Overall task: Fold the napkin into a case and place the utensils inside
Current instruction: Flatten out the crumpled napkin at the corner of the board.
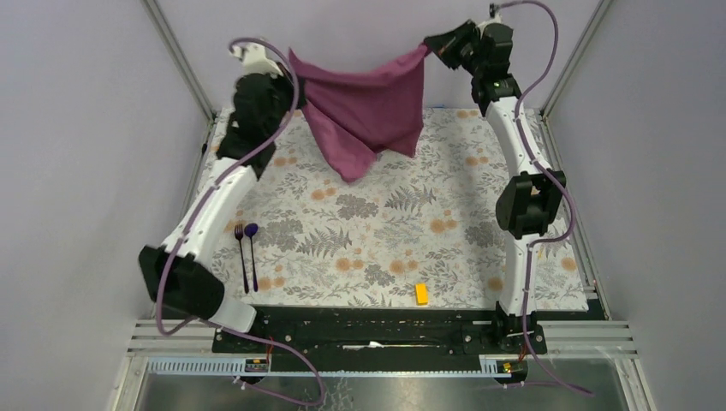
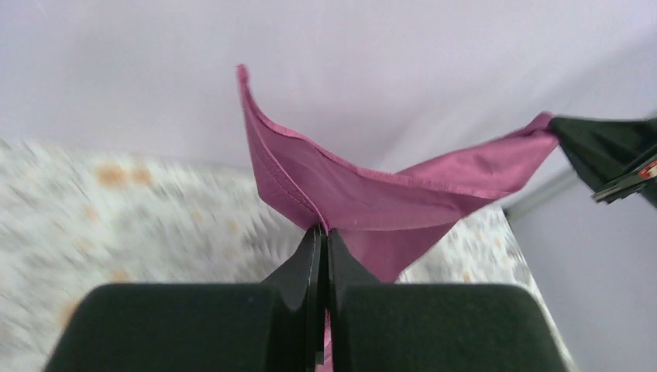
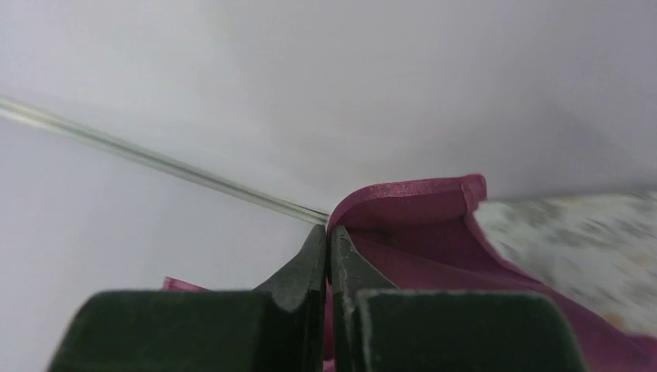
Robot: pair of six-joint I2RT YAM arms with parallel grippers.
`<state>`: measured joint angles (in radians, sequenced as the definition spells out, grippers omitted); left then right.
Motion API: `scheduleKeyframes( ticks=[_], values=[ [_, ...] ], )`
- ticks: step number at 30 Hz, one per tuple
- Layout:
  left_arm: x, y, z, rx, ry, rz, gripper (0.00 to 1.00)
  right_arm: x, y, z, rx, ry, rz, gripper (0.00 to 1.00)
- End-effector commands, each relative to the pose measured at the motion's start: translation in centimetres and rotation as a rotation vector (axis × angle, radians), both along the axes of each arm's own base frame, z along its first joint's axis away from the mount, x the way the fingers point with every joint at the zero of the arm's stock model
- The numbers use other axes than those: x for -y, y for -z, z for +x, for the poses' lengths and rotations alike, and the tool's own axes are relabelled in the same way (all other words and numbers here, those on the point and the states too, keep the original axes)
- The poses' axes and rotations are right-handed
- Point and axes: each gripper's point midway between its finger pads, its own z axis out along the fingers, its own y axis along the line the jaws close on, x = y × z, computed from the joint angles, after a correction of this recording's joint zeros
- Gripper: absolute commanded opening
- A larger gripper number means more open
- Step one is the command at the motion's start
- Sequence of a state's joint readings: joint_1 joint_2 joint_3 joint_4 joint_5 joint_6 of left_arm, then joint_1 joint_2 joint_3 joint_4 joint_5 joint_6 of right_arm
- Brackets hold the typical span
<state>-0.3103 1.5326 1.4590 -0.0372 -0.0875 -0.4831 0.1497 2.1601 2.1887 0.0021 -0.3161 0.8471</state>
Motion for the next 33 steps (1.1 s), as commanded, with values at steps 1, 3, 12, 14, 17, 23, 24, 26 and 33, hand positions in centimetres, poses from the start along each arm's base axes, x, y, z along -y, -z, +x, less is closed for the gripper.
scheduleKeyframes(
  ticks=[1,3,12,14,17,23,24,26,33],
  values=[
    [-5.1,-13.4,-4.4,0.347,-0.107,0.224,0.00,-3.1,-12.6,-3.4,0.244,-0.216,0.254,0.00],
    [-5.0,-16.7,-6.5,0.456,-0.076,0.273,0.00,-3.0,-15.1,-4.5,0.306,-0.246,0.269,0.00],
    [5.4,-11.8,-15.0,0.484,0.442,0.282,0.00,0.8,-5.6,-6.3,0.087,-0.336,0.193,0.00],
    [9.5,-7.0,-16.8,0.391,0.605,0.249,0.00,2.8,0.8,-7.0,-0.029,-0.358,0.154,0.00],
    [16.6,2.1,-20.0,0.207,0.814,0.254,0.00,8.8,11.4,-8.4,-0.235,-0.293,0.073,0.00],
    [25.1,16.3,-27.4,-0.137,1.120,0.196,0.28,19.4,25.0,-12.8,-0.725,0.024,-0.443,0.34],
    [24.9,17.2,-28.0,-0.170,1.132,0.184,0.37,20.3,25.6,-13.9,-0.786,0.041,-0.496,0.43],
    [24.1,17.5,-28.9,-0.193,1.136,0.180,0.56,21.8,25.6,-14.8,-0.835,0.108,-0.557,0.54],
    [18.7,13.8,-27.1,-0.250,0.944,0.154,0.98,20.7,20.1,-15.6,-0.732,0.219,-0.630,0.76]
  ],
)
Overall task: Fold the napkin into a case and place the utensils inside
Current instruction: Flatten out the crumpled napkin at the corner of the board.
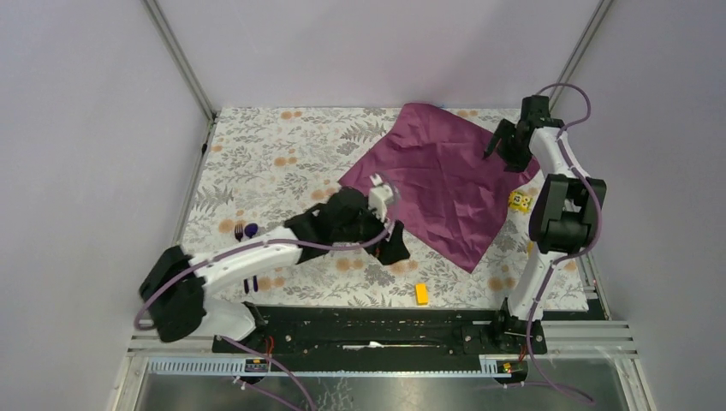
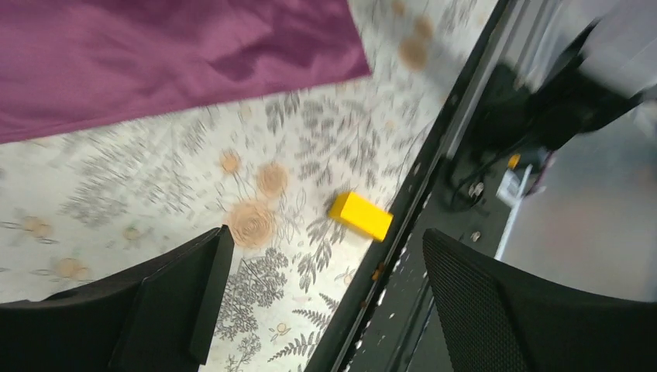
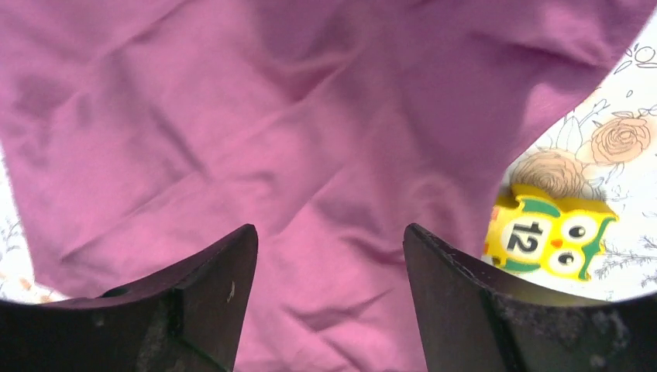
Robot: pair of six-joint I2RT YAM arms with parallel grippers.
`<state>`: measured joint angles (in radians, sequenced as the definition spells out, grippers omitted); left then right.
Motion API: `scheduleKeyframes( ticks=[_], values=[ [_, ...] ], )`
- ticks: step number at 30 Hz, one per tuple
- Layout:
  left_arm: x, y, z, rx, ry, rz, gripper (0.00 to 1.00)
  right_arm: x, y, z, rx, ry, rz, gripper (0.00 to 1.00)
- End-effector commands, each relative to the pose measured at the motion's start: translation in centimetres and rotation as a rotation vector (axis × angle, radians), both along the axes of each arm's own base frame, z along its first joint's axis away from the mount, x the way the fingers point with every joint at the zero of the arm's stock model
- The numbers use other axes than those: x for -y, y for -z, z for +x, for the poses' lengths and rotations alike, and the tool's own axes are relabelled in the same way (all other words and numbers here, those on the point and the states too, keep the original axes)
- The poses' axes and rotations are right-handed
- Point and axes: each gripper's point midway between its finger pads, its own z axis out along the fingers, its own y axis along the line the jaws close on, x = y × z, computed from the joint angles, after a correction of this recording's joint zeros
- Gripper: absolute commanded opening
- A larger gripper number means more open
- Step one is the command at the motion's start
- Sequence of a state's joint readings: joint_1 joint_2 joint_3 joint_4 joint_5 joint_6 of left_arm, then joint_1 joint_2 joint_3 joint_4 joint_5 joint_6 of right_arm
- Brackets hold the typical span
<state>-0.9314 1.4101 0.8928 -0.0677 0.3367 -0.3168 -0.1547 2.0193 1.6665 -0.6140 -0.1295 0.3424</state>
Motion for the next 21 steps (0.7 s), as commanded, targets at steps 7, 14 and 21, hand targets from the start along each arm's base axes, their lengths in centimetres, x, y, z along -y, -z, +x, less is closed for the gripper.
scheduleKeyframes(
  ticks=[7,14,21],
  values=[
    [-6.3,-5.3,12.2,-0.215,-0.520,-0.159,0.99,-9.0,-5.2,0.0,0.185,-0.147,0.070,0.84],
    [-5.5,-6.5,17.0,-0.222,-0.651,-0.272,0.99,-18.6,-2.5,3.3,0.203,-0.347,0.134,0.82],
    [-9.7,-8.1,15.0,-0.114,-0.732,-0.221,0.99,-28.1,-2.1,4.3,0.243,-0.428,0.160,0.53]
  ],
)
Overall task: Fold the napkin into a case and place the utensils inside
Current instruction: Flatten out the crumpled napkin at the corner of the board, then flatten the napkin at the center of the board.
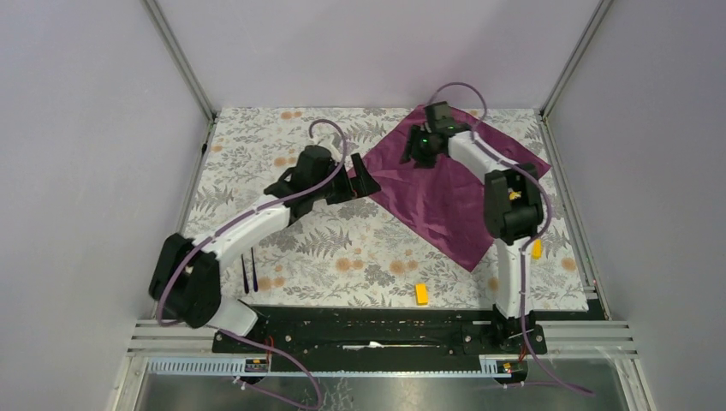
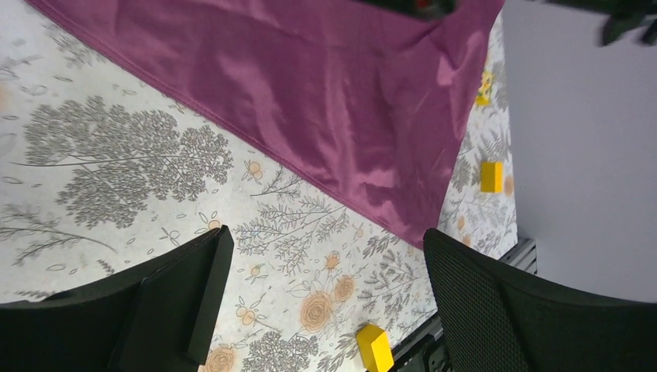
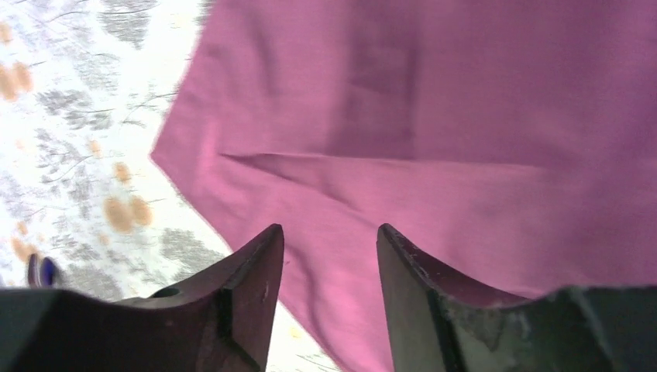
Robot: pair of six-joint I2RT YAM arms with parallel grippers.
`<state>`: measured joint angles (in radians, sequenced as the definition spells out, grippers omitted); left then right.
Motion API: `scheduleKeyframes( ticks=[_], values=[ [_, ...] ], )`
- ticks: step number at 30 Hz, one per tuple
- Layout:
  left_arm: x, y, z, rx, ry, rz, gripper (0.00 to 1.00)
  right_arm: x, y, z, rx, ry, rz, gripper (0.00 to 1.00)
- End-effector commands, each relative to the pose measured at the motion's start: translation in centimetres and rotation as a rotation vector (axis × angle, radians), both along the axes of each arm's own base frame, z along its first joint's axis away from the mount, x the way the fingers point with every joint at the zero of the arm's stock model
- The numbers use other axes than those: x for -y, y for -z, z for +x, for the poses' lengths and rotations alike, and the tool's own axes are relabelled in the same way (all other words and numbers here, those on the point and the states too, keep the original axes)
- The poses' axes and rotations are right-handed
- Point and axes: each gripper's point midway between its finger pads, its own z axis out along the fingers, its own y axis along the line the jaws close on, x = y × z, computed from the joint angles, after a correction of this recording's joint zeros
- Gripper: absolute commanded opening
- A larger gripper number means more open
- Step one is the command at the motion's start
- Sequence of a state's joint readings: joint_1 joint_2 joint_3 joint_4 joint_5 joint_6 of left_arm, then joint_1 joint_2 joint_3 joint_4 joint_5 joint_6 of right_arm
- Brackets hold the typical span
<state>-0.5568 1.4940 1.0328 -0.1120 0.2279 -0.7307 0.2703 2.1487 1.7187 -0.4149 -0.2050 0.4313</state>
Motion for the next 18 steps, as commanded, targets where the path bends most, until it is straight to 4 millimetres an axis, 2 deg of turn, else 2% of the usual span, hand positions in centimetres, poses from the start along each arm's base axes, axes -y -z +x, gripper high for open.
scheduleKeyframes(
  ticks=[1,3,6,9,14,18],
  values=[
    [-2.8,-6.0,-0.8,0.171,-0.077,-0.019,0.99,-6.9,-3.7,2.1,0.126,-0.054,0.070,0.49],
    [-4.1,-6.4,-2.4,0.184,-0.093,-0.022,0.99,-8.7,-2.4,2.1,0.095,-0.074,0.071,0.46],
    [-5.6,-6.6,-4.5,0.202,-0.104,-0.037,0.99,-10.4,-0.3,2.5,0.079,-0.075,0.029,0.47],
    [-6.4,-7.2,-6.0,0.213,-0.106,-0.049,0.99,-12.2,0.5,3.4,0.100,-0.090,0.017,0.48],
    [-7.0,-7.7,-7.7,0.227,-0.092,-0.077,0.99,-14.1,1.6,4.4,0.127,-0.091,0.005,0.45],
    [-7.0,-7.8,-8.2,0.233,-0.069,-0.087,0.99,-15.1,3.6,3.3,0.077,-0.103,0.010,0.46]
  ],
)
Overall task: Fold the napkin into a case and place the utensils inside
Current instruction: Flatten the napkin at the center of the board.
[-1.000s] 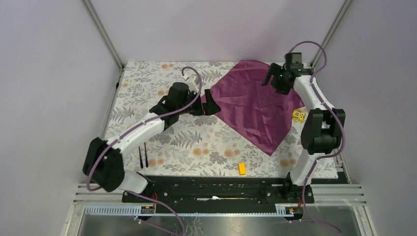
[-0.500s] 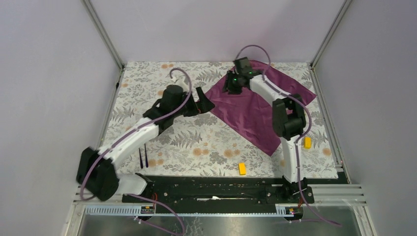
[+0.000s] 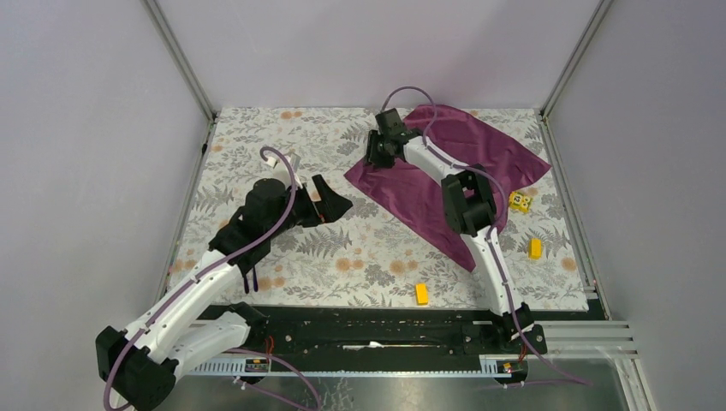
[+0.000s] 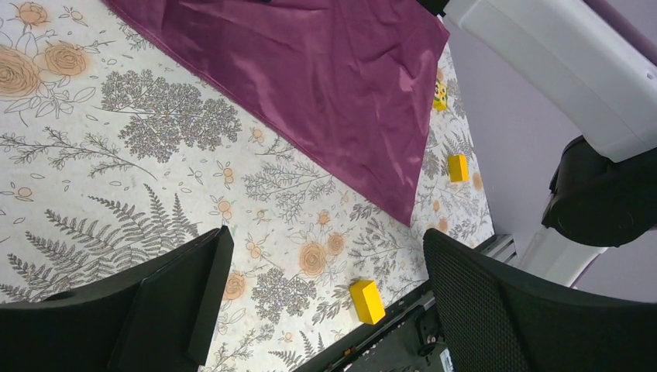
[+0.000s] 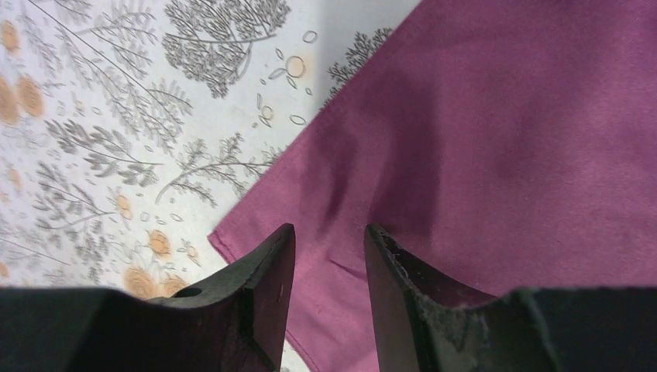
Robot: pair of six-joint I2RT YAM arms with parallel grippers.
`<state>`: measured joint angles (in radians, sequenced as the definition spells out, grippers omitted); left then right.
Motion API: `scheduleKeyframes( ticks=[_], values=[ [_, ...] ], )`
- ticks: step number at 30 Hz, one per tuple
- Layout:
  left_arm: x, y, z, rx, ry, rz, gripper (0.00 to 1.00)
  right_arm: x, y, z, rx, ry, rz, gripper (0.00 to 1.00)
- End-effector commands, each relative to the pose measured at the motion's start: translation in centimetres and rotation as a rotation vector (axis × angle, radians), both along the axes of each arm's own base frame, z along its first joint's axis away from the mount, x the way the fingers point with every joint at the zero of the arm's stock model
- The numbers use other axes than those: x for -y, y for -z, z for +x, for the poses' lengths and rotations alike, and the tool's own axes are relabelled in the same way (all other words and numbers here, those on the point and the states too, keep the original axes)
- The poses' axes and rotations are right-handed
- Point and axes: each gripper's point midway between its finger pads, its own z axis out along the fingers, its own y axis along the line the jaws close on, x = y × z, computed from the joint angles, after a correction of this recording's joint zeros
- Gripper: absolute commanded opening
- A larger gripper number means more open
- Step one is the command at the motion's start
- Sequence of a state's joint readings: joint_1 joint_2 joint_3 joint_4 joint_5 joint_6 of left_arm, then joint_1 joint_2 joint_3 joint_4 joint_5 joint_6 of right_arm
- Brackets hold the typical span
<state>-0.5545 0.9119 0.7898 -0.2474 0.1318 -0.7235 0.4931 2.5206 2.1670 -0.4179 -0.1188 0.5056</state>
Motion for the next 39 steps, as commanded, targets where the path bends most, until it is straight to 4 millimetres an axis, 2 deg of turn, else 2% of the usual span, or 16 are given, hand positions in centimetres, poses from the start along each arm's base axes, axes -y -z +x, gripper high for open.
scheduleKeyframes(
  ticks=[1,4,8,13,15,17,20,24,28,30,31,33,36,39],
  values=[
    [-0.1,-1.0,-0.4,0.039,0.020,-0.017,0.99,-1.9,-0.2,-0.5,0.001,-0.003,0.011,0.46],
    [-0.3,-1.4,-0.5,0.062,0.023,-0.002,0.99,-4.0,1.0,-2.8,-0.041,-0.055,0.019,0.47],
    [-0.8,-2.2,-0.4,0.092,0.014,0.026,0.99,-7.2,2.2,-7.1,-0.109,-0.142,0.041,0.48],
    [-1.5,-3.1,-0.4,0.117,-0.014,0.038,0.99,-11.8,3.0,-14.3,-0.184,-0.344,0.108,0.49],
    [-1.9,-3.2,-0.4,0.126,-0.029,0.040,0.99,-13.0,3.0,-17.2,-0.207,-0.439,0.121,0.51],
    [-2.3,-3.1,-0.4,0.127,-0.049,0.047,0.99,-13.5,2.6,-19.2,-0.221,-0.516,0.143,0.52],
    [-2.7,-2.6,-0.2,0.121,-0.073,0.056,0.99,-13.3,1.1,-20.7,-0.225,-0.584,0.173,0.55],
    [-2.3,-1.5,0.1,0.095,-0.078,0.043,0.99,-12.8,-2.5,-22.5,-0.207,-0.682,0.219,0.58],
    [-1.8,0.0,0.6,0.036,-0.092,0.023,0.99,-10.6,-6.6,-21.3,-0.110,-0.629,0.182,0.69],
    [-1.1,0.7,0.9,0.019,-0.076,0.009,0.99,-8.7,-8.4,-19.8,-0.056,-0.556,0.157,0.72],
    [-0.7,1.1,1.1,0.010,-0.068,0.004,0.99,-7.1,-9.2,-18.4,-0.020,-0.483,0.125,0.74],
    [0.0,1.7,1.4,-0.007,-0.048,0.000,0.99,-2.4,-9.7,-15.2,0.028,-0.268,0.038,0.81],
    [1.6,3.5,2.0,-0.065,0.020,0.017,0.99,7.0,-9.6,-10.2,0.046,0.112,-0.048,0.86],
    [3.4,5.8,2.4,-0.144,0.097,0.039,0.99,15.0,-9.1,-6.8,0.064,0.327,-0.079,0.88]
  ],
)
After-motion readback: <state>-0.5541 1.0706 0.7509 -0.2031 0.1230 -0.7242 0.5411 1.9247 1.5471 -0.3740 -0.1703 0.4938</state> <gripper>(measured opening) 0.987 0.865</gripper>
